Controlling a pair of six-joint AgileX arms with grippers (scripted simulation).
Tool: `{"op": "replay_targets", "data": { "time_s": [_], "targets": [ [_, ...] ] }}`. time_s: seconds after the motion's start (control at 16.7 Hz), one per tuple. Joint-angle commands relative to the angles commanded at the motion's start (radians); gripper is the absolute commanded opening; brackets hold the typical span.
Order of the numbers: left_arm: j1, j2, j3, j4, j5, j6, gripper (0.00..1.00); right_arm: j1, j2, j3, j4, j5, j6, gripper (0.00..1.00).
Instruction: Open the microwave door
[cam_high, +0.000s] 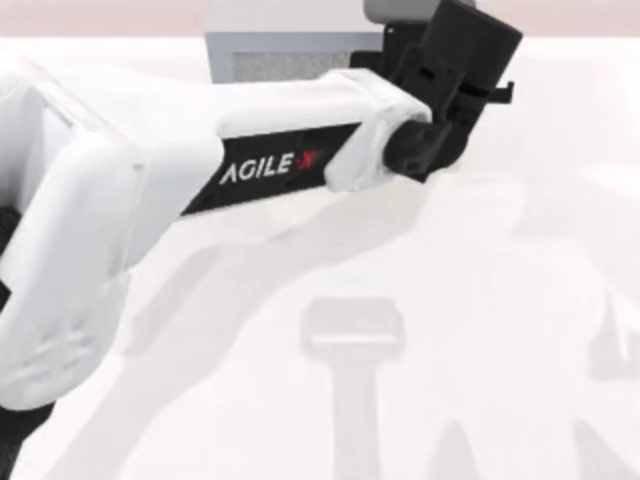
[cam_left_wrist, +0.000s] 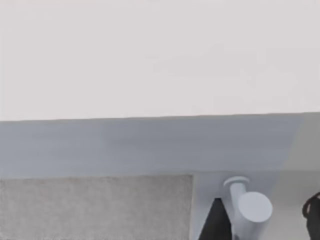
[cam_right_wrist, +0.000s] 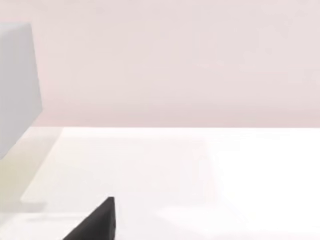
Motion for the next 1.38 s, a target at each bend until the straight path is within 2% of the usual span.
{"op": "replay_targets", "data": {
  "time_s": [0.06, 0.12, 0.3, 0.48, 0.66, 1.08, 1.38],
  "targets": [
    [0.0, 0.0, 0.0, 0.0, 0.0, 0.0, 0.0, 0.0, 0.0, 0.0, 0.0, 0.0, 0.0, 1.0],
    [-0.057, -0.02, -0.046, -0.01, -0.001, 0.002, 0.0, 0.0, 0.0, 0.0, 0.0, 0.0, 0.0, 1.0],
    [-0.055, -0.001, -0.012, -0.044, 0.008, -0.008, 0.0, 0.0, 0.0, 0.0, 0.0, 0.0, 0.0, 1.0],
    [-0.049, 0.061, 0.116, -0.172, 0.04, -0.039, 0.0, 0.0, 0.0, 0.0, 0.0, 0.0, 0.0, 1.0],
    [-0.037, 0.146, 0.322, -0.387, 0.089, -0.084, 0.0, 0.0, 0.0, 0.0, 0.0, 0.0, 0.0, 1.0],
    [0.007, 0.336, 0.87, -1.008, 0.241, -0.205, 0.0, 0.0, 0.0, 0.0, 0.0, 0.0, 0.0, 1.0],
    [0.036, 0.413, 1.109, -1.266, 0.324, -0.262, 0.0, 0.0, 0.0, 0.0, 0.0, 0.0, 0.0, 1.0]
  ]
}}
